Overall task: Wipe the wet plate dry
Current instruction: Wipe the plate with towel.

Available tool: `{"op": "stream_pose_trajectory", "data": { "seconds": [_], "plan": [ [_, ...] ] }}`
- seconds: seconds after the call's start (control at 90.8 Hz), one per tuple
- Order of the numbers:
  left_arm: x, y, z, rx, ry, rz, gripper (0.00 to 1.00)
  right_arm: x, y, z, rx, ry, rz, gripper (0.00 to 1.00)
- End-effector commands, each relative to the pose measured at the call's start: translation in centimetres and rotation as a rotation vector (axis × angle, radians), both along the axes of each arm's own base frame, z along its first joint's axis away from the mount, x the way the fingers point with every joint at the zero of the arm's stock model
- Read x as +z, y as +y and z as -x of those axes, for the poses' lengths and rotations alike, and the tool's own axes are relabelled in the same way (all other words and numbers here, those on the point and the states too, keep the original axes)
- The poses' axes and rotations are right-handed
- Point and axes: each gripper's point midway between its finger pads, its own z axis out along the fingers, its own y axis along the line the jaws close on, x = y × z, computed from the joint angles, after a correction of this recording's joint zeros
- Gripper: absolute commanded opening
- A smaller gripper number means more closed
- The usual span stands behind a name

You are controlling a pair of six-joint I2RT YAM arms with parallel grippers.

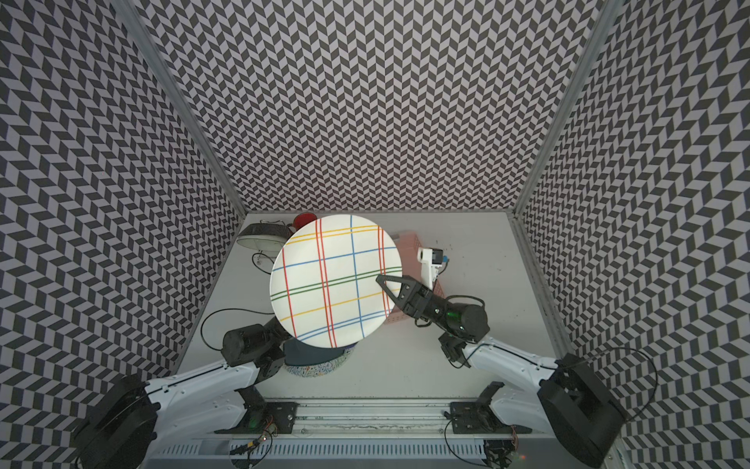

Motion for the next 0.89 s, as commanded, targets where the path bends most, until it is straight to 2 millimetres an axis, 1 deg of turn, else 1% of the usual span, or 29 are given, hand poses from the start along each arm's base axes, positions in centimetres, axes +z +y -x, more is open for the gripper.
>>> {"op": "stream_pose_trajectory", "data": {
  "seconds": [0.0,0.055,0.11,0.154,0.209,0.264,0.342,0.408,0.518,0.573,0.628,0.639,0.705,0.727,0.749,0.76,0.771,0.782,0.815,0.826,0.881],
  "plan": [
    [4.2,3.1,1.9,0.068,-0.187,0.081,0.00,0.7,-2.2,-1.9,-0.132,0.009,-0.032,0.00],
    [5.1,4.4,1.0,0.125,-0.203,0.068,0.00,-1.2,-1.0,-1.9,-0.138,0.026,0.073,0.00],
    [5.9,5.3,0.6,0.166,-0.217,0.057,0.00,-2.7,0.1,-0.8,-0.128,0.030,0.115,0.00],
    [6.3,5.4,0.3,0.180,-0.221,0.048,0.00,-2.9,0.6,0.6,-0.109,0.016,0.099,0.00],
    [6.3,4.7,0.3,0.159,-0.220,0.041,0.00,-2.6,1.1,2.0,-0.078,-0.010,0.071,0.00],
    [6.1,3.9,0.7,0.125,-0.211,0.062,0.00,-1.9,1.7,2.6,-0.059,-0.024,0.058,0.00],
    [5.2,2.1,1.7,0.060,-0.201,0.086,0.00,-0.6,2.6,2.3,-0.058,-0.036,0.059,0.00],
    [4.5,0.7,2.8,0.018,-0.194,0.089,0.00,0.7,2.6,1.7,-0.088,-0.046,0.041,0.00],
    [4.0,-0.8,4.2,0.017,-0.207,0.063,0.00,2.3,1.2,-0.1,-0.155,-0.022,-0.011,0.00],
    [3.5,-1.6,4.4,0.048,-0.209,0.005,0.00,2.6,-0.2,-1.3,-0.193,-0.006,-0.024,0.00],
    [3.1,-1.7,4.6,0.116,-0.226,-0.055,0.00,2.7,-1.8,-2.4,-0.234,0.015,-0.036,0.00],
    [3.3,-1.5,4.7,0.134,-0.237,-0.056,0.00,2.7,-2.1,-2.6,-0.244,0.016,-0.038,0.00],
    [2.0,-1.6,3.8,0.253,-0.224,-0.182,0.00,2.2,-3.9,-3.9,-0.299,0.043,-0.026,0.00],
    [1.7,-1.4,3.5,0.301,-0.223,-0.222,0.00,2.0,-4.5,-4.2,-0.317,0.052,-0.022,0.00],
    [2.0,-0.7,3.2,0.360,-0.226,-0.236,0.00,1.8,-5.2,-4.7,-0.342,0.062,-0.015,0.00],
    [1.5,-0.7,2.8,0.389,-0.220,-0.271,0.00,1.6,-5.4,-4.9,-0.350,0.068,-0.010,0.00],
    [1.6,-0.3,2.6,0.420,-0.220,-0.283,0.00,1.6,-5.8,-5.1,-0.364,0.069,-0.008,0.00],
    [1.0,-0.3,2.3,0.445,-0.210,-0.322,0.00,1.4,-6.0,-5.3,-0.375,0.074,-0.005,0.00],
    [0.2,0.5,1.3,0.531,-0.185,-0.390,0.00,0.7,-6.5,-6.0,-0.411,0.097,0.023,0.00],
    [-0.4,0.6,0.8,0.557,-0.175,-0.423,0.00,0.6,-6.6,-6.1,-0.425,0.098,0.031,0.00],
    [-2.0,1.7,-0.9,0.682,-0.145,-0.533,0.00,-0.3,-6.7,-6.9,-0.472,0.120,0.094,0.00]
  ]
}}
